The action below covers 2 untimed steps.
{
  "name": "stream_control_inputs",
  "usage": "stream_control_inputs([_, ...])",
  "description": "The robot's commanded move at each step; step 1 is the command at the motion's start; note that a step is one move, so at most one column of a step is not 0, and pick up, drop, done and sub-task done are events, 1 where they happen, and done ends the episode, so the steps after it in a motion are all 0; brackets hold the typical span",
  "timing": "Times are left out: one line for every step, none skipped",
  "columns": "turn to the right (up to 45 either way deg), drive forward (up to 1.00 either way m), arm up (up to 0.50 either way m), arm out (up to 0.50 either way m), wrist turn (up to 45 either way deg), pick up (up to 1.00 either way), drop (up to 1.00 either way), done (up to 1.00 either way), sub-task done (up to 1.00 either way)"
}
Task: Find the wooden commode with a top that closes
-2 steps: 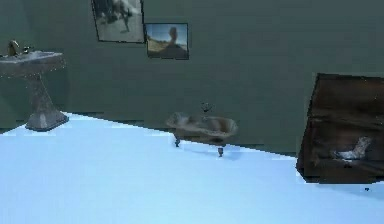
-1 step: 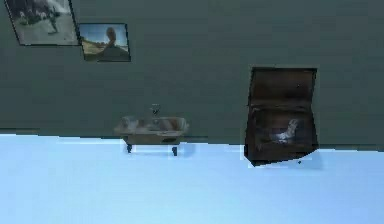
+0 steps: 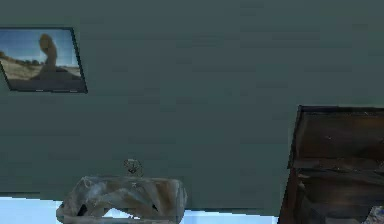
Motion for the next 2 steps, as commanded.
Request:
stream_control_inputs([9.0, 0.00, 0.00, 0.00, 0.0, 0.00, 0.00, 0.00, 0.00])
stream_control_inputs([0.0, 0.30, 0.00, 0.00, 0.0, 0.00, 0.00, 0.00, 0.00])
